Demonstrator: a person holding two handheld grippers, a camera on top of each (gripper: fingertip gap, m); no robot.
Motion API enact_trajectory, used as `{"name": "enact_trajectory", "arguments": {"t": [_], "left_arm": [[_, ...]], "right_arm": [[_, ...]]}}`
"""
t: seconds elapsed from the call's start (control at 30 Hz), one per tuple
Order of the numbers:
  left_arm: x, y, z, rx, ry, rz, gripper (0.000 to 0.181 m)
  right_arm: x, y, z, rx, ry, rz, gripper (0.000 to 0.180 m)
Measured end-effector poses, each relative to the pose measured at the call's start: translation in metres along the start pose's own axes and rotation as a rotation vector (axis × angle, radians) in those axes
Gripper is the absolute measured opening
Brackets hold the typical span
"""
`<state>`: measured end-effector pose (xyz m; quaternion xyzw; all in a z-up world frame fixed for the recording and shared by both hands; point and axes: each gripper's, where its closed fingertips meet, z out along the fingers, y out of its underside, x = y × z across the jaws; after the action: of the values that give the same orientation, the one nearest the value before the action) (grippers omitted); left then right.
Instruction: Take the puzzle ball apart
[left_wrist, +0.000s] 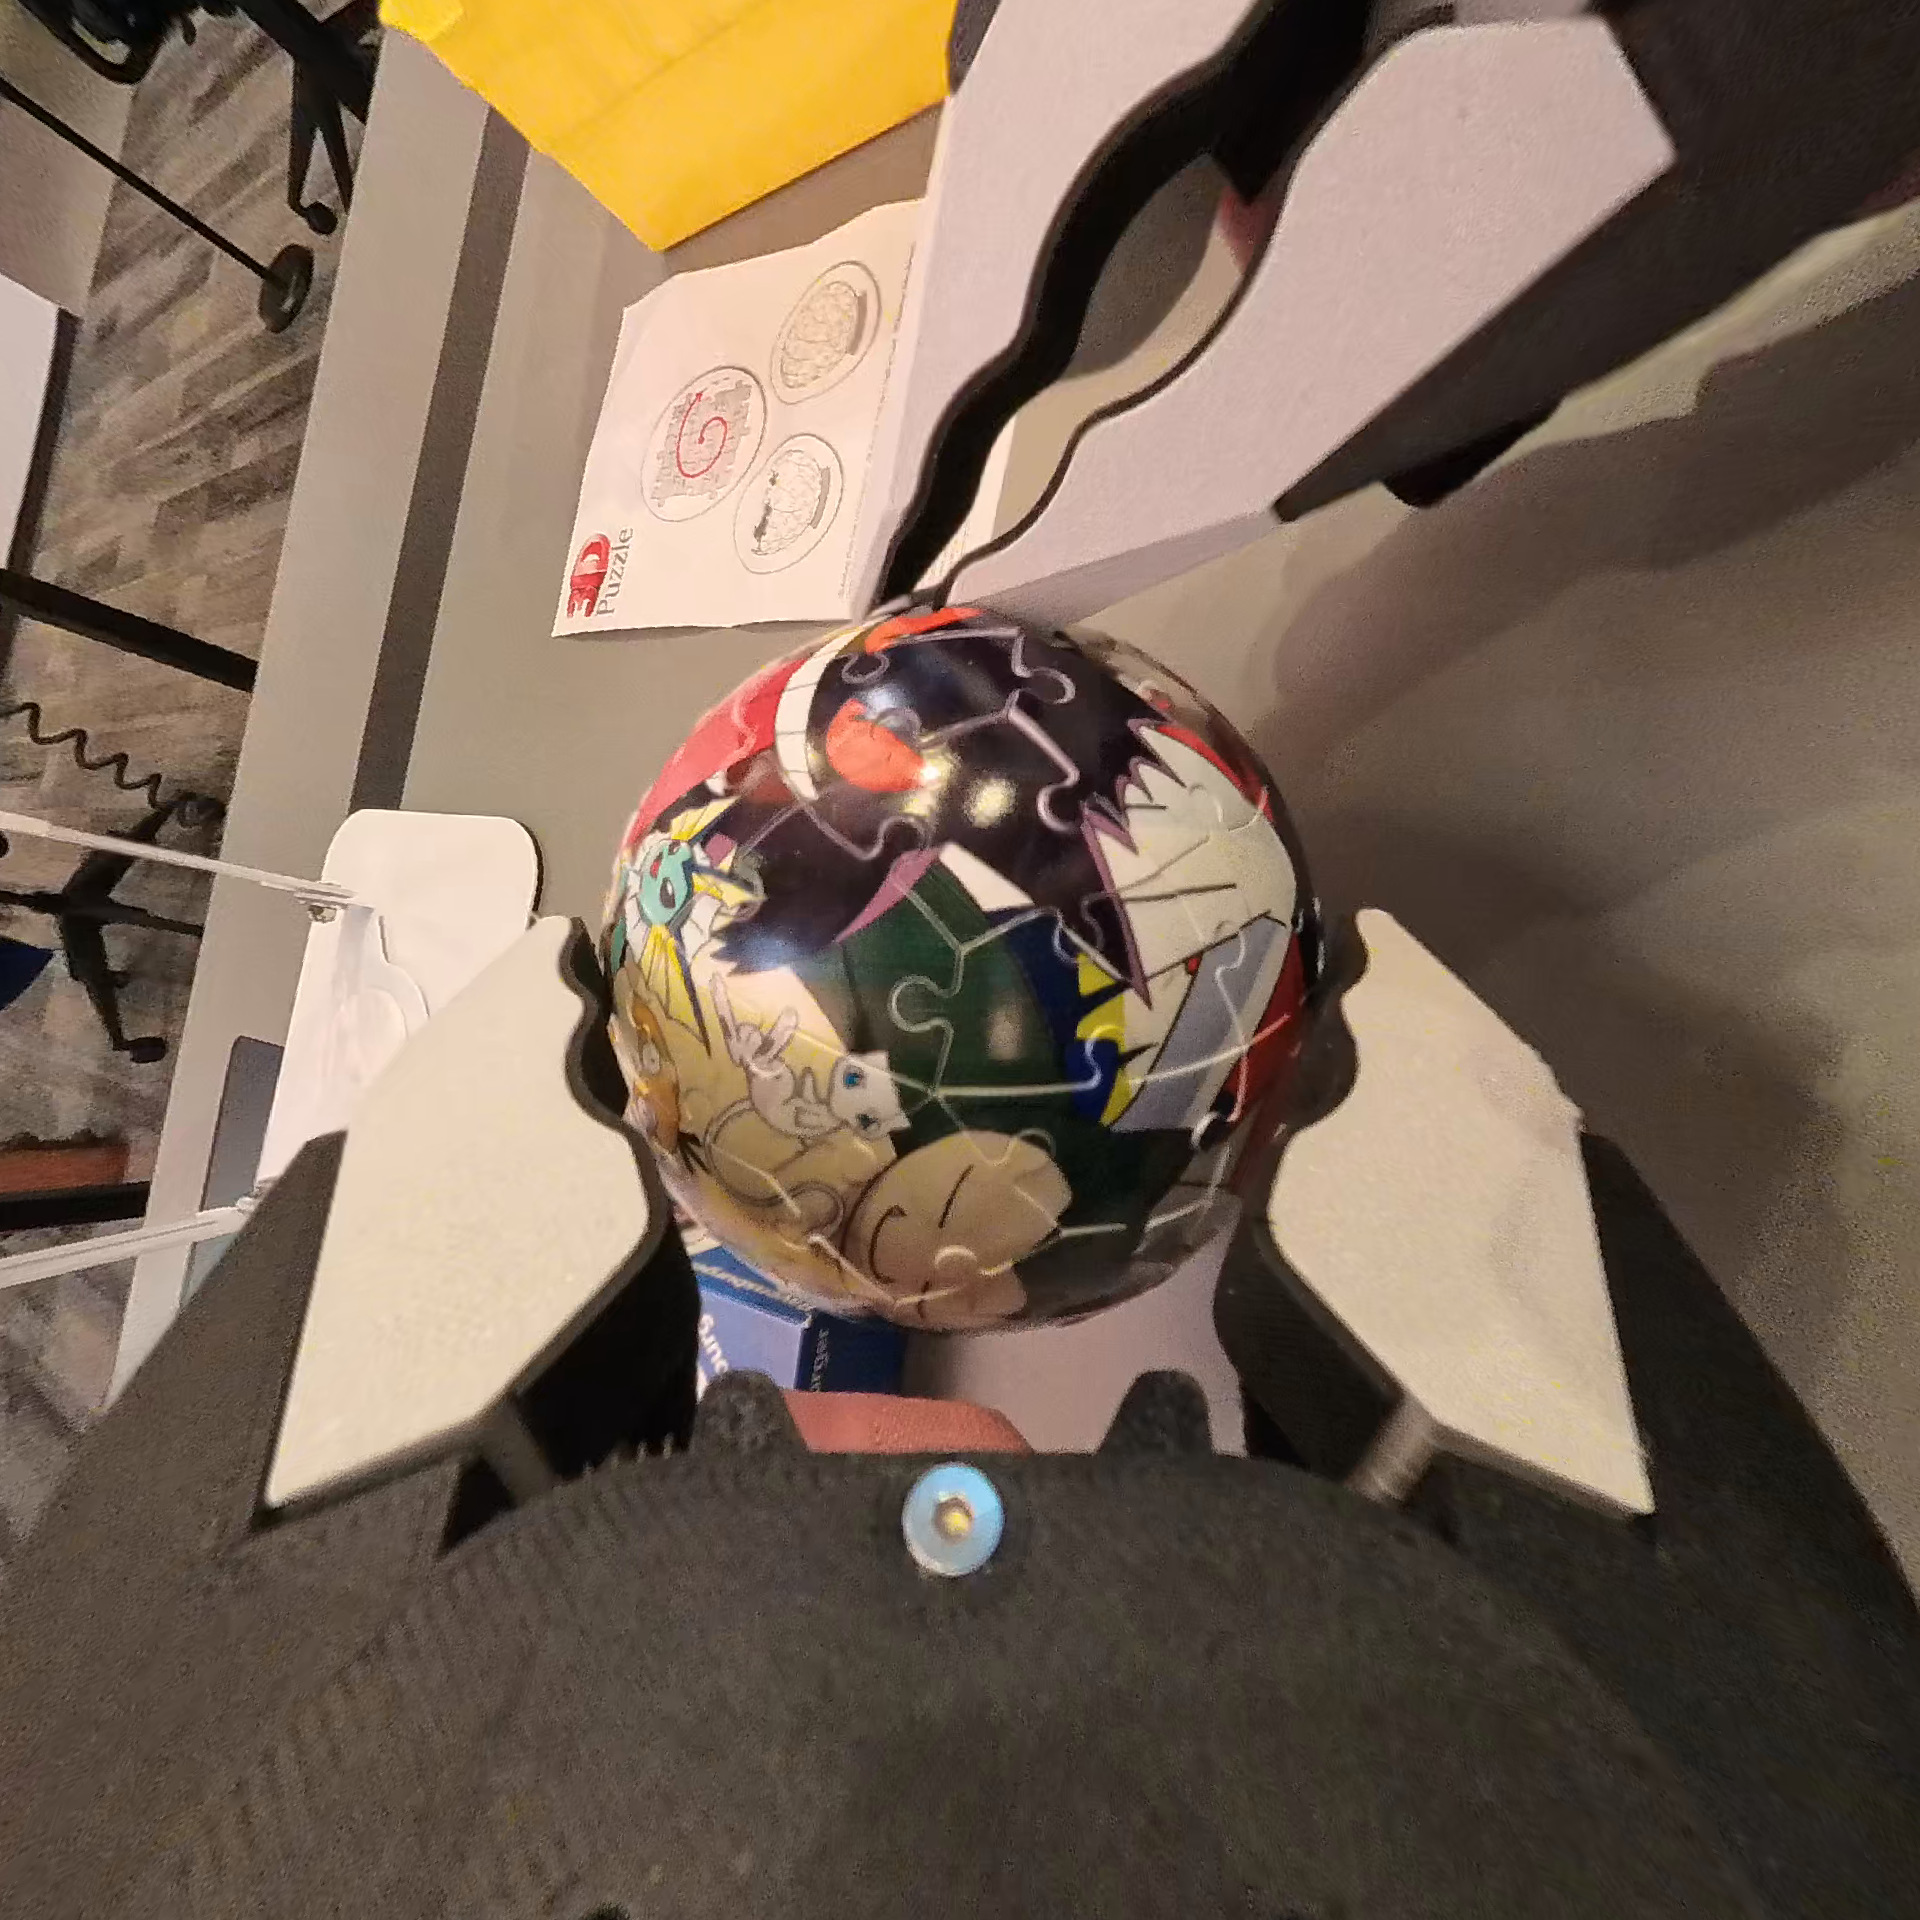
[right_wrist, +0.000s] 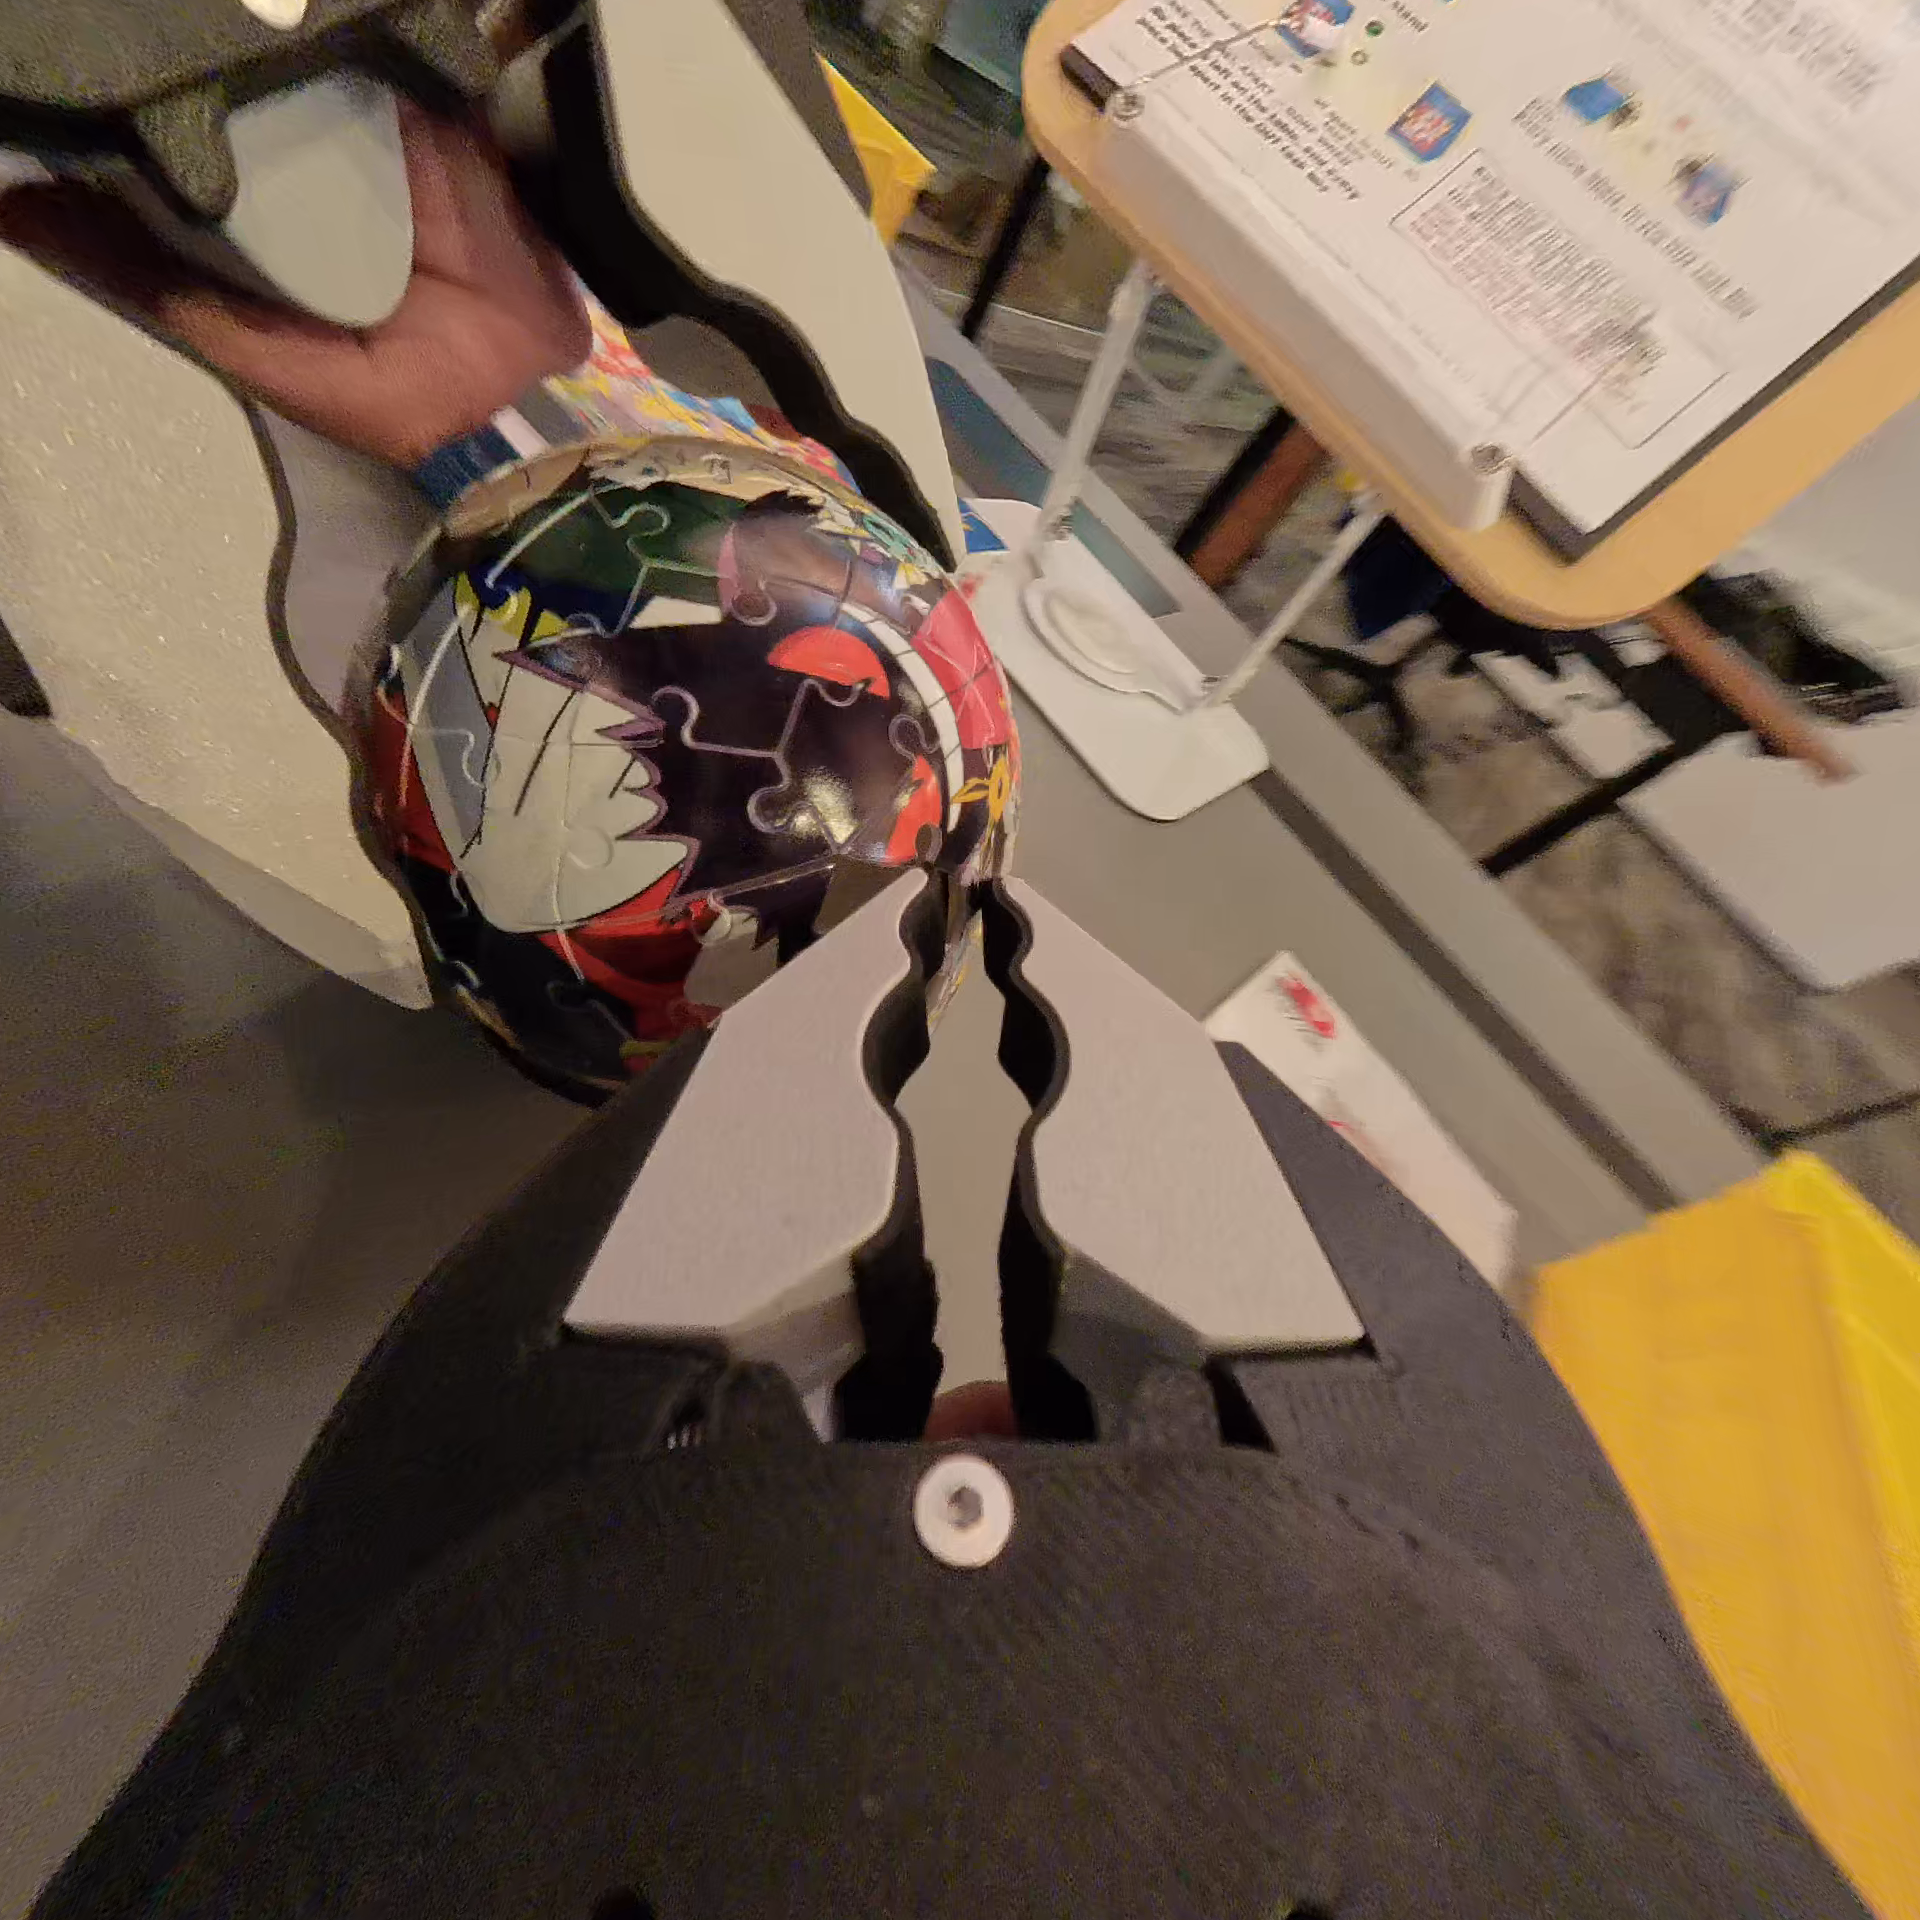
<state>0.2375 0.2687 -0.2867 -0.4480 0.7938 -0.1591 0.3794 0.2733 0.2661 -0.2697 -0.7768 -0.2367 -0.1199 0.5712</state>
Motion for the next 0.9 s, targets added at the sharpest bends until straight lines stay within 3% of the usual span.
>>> {"name": "enact_trajectory", "arguments": {"t": [0.13, 0.3, 0.67, 0.77, 0.9], "left_arm": [[0.000, -0.001, 0.000, 0.014, 0.009, 0.001, 0.125], [-0.002, 0.001, 0.001, 0.009, 0.009, 0.002, 0.125], [-0.004, 0.004, 0.000, 0.011, 0.009, 0.012, 0.125], [-0.004, 0.006, 0.000, -0.001, 0.014, 0.019, 0.125], [-0.003, 0.008, -0.002, -0.013, 0.028, 0.040, 0.124]], "right_arm": [[-0.007, 0.003, 0.000, 0.020, -0.156, -0.018, 0.000], [-0.009, 0.003, 0.003, -0.002, -0.191, 0.007, 0.000], [0.000, -0.004, -0.003, -0.057, 0.127, -0.259, 0.001], [-0.003, -0.007, -0.004, -0.061, 0.101, -0.273, 0.000], [-0.013, -0.007, -0.008, -0.081, -0.012, -0.550, 0.000]]}}
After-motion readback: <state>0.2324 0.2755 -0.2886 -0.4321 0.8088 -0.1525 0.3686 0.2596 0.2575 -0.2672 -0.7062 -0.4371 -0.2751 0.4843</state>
